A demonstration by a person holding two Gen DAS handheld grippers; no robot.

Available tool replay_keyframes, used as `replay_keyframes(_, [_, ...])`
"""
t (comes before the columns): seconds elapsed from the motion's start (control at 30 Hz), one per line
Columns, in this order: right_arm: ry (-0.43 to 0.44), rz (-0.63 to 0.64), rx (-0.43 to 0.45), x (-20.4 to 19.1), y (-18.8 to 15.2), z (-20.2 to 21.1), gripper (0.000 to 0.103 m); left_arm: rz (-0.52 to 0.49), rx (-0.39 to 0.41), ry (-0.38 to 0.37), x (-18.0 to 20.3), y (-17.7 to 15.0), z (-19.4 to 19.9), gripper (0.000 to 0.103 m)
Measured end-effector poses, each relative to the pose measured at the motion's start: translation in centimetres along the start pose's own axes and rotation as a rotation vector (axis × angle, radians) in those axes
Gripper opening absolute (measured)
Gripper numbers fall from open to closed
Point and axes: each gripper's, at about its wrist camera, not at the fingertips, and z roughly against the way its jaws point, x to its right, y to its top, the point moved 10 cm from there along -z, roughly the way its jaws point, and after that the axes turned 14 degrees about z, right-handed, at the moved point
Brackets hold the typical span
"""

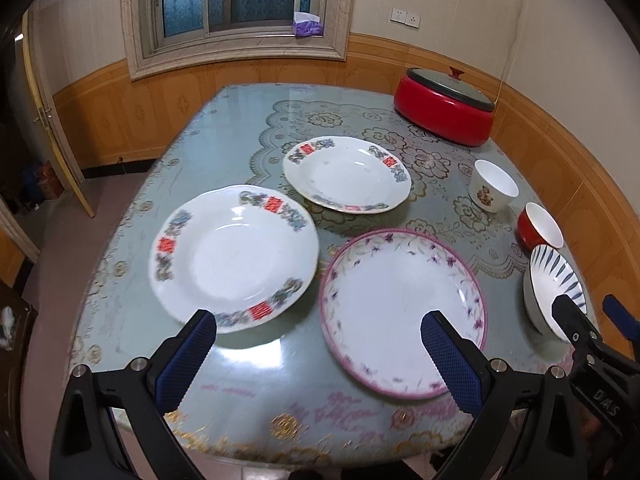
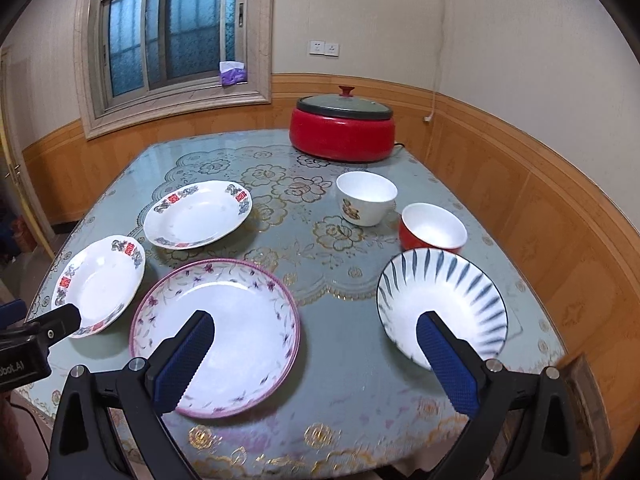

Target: Organize plates and bowls

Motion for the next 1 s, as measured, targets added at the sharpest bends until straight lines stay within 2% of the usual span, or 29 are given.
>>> replay_keyframes(0.23, [0.094, 0.035, -0.042, 1.1, 0.8, -3.8, 0.102, 0.01, -0.03, 0.034, 1.4, 0.2, -3.2, 0.103])
replay_keyframes(0.5, [0.207, 0.119, -0.066, 1.3, 1.7, -7.3, 0.101, 0.128, -0.069, 0.06, 2.6, -0.1, -5.0, 0.103])
replay_keyframes(0.6, [0.256, 0.159, -0.07, 1.0, 1.8, -8.1, 0.1, 0.137, -0.065, 0.076, 2.7, -0.4, -5.5, 0.103])
replay_keyframes(0.7, [0.327, 0.2, -0.079, -0.1, 2.0, -9.2, 0.081, 0.103, -0.064, 0.126, 1.8, -1.2, -6.2, 0.103])
replay_keyframes(0.73, [0.349, 0.22, -0.096, -0.7, 2.0, -10.0, 0.078, 0.088, -0.062, 0.143, 1.4, -1.5, -6.5, 0.102])
replay_keyframes(0.9, [0.412, 0.268, -0.174, -3.2, 1.2, -13.4, 0.077, 0.063, -0.089, 0.174, -1.1, -3.0, -7.7, 0.099])
replay_keyframes(1.0, [0.421, 0.301, -0.218, -4.4, 0.9, -15.4, 0.066, 0.066, -0.123, 0.144, -2.0, -3.8, -8.4, 0.093])
